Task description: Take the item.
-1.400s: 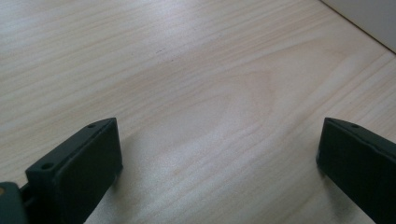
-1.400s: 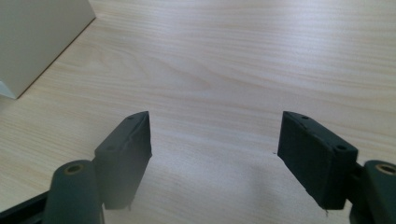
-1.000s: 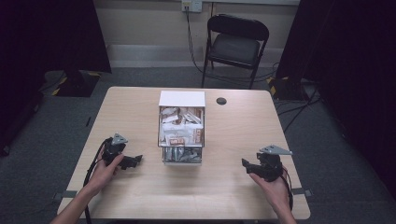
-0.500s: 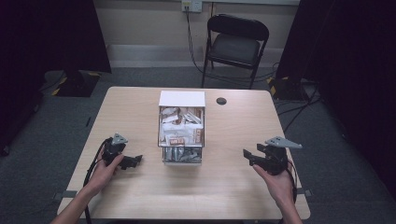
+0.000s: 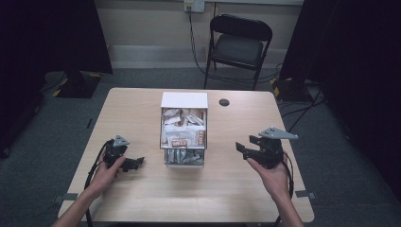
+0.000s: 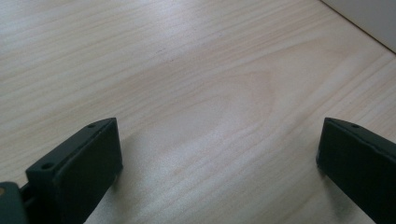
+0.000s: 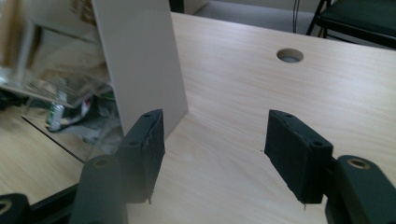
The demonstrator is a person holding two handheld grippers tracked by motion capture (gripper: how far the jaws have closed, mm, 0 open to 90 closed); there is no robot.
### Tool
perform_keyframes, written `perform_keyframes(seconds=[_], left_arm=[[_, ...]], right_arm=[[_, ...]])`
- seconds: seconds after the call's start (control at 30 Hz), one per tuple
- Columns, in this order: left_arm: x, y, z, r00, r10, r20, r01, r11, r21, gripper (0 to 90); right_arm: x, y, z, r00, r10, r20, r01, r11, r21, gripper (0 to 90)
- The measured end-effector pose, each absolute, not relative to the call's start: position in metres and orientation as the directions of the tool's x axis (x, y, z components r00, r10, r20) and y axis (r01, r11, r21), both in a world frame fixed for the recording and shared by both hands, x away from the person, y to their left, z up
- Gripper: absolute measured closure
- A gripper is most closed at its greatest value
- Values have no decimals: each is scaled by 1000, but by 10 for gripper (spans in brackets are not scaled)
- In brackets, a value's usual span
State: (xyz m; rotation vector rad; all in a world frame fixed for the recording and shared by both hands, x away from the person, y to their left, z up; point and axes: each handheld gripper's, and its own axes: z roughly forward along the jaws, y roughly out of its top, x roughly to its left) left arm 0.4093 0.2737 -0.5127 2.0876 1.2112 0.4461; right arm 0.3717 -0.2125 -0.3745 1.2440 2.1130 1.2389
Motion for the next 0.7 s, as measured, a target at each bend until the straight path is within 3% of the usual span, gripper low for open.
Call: perform_keyframes(seconds=[0.7], left_arm=[[409, 274, -513, 509, 860, -39, 629, -341, 699, 0]], right_arm=[[377, -167, -323, -650, 751, 113, 403, 215, 889, 407]])
